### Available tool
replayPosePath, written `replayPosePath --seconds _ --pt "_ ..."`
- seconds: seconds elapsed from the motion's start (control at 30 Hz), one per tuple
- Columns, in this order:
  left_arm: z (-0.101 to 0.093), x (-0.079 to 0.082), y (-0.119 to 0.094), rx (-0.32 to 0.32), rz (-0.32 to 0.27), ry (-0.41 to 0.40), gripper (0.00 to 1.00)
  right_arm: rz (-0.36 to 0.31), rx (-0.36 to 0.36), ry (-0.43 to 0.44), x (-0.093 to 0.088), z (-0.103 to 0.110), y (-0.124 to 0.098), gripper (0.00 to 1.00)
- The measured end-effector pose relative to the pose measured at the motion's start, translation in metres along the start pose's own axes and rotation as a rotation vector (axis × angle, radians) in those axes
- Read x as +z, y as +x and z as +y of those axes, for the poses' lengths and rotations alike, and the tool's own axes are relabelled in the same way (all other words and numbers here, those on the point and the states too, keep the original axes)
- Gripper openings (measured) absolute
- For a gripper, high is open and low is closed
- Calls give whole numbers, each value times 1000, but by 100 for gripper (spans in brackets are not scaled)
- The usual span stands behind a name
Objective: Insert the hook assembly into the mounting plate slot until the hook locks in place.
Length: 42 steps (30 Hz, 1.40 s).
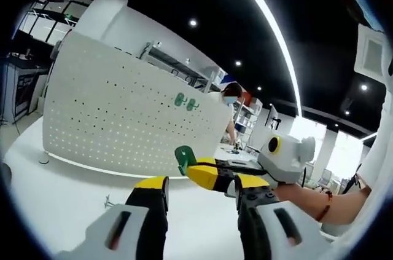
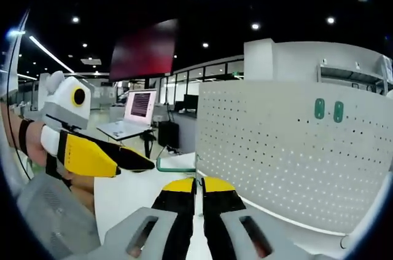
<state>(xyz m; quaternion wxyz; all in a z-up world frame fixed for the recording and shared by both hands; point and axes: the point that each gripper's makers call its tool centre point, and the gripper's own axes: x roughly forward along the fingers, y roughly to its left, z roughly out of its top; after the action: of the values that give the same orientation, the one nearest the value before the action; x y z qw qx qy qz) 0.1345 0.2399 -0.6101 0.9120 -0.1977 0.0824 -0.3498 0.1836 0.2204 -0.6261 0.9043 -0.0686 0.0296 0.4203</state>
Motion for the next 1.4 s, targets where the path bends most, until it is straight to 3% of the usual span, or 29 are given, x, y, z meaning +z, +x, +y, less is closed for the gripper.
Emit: replayPosePath --seconds 0.4,0.57,0.77,1.0,1.4 --pt "-2 6 1 -27 -43 -74 33 -60 54 -9 13 19 1 2" --pt "-1 8 2 -24 -58 -90 33 -79 76 -3 17 26 3 2" --pt "4 14 1 -14 -101 -153 26 -95 78 12 20 30 3 2" --pt "7 16 0 -6 -107 -167 14 -110 78 30 22 31 2 2" --pt "11 17 0 4 -116 -189 7 -122 74 42 23 31 1 2"
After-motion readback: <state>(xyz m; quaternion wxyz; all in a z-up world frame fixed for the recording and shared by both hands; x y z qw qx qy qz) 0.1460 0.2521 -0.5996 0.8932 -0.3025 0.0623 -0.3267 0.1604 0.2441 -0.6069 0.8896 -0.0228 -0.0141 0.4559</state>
